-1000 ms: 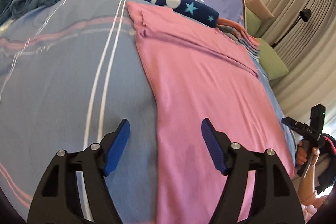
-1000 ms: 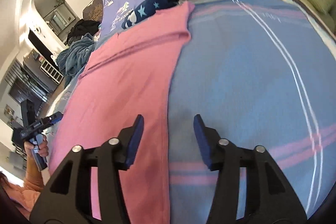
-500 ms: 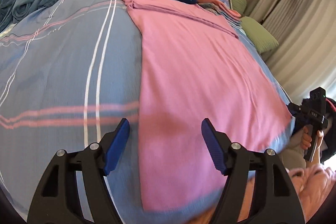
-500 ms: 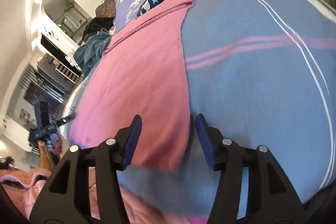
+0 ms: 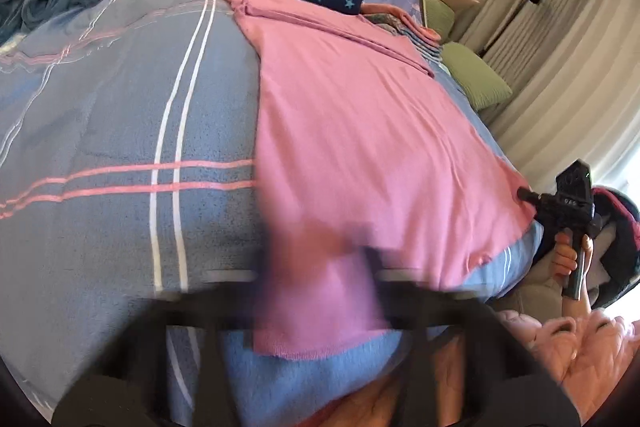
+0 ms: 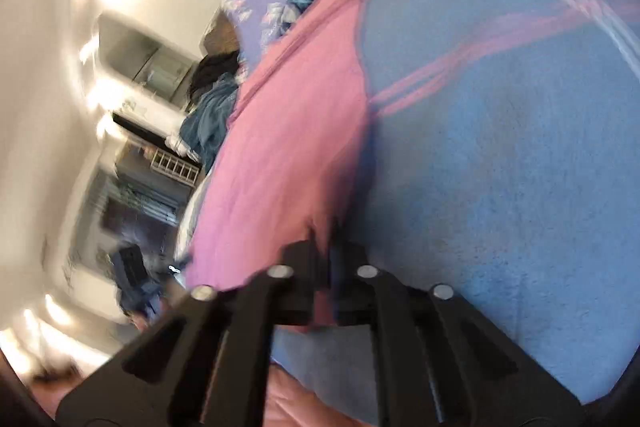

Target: Fold small clothes

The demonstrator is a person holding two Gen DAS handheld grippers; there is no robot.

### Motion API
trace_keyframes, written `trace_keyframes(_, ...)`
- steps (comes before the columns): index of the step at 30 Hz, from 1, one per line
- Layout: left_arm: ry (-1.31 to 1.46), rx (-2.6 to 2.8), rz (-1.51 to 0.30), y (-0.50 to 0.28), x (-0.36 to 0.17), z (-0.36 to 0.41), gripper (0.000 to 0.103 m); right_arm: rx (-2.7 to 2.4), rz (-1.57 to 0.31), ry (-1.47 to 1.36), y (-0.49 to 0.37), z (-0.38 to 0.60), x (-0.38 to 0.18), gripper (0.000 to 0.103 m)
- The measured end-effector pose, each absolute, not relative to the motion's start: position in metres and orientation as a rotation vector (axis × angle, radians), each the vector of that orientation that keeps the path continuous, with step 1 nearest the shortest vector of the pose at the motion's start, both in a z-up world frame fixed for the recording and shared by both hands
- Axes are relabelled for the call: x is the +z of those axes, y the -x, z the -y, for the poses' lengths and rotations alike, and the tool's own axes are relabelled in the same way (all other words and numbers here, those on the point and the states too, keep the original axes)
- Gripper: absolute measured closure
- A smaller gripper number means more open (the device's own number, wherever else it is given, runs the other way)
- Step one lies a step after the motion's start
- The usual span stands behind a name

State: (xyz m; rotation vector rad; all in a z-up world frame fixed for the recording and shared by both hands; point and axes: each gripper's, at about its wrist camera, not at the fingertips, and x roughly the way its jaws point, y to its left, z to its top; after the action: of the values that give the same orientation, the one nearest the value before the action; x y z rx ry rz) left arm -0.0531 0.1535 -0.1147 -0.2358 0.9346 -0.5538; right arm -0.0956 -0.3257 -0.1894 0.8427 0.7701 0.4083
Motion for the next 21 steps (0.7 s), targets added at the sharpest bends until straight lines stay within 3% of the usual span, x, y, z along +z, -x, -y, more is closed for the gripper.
trace_keyframes(5,0.374,-0.524,-0.876,0.061,-0.100,-0.168,0.100,0.443,-0.579,-0.978,0.127,0.354,-0.167,0.100)
trace_keyframes(11,0.421,-0.567,-0.707,0.086,-0.040,-0.172,0.100,0.461,-0.494,-0.949,0.145,0.354,-0.133,0.100)
trace_keyframes(21,0.416,-0.572,-0.619,0.131,0.015,-0.177,0.100,0.470,-0.360,-0.849,0.194,0.355,-0.067,0.100)
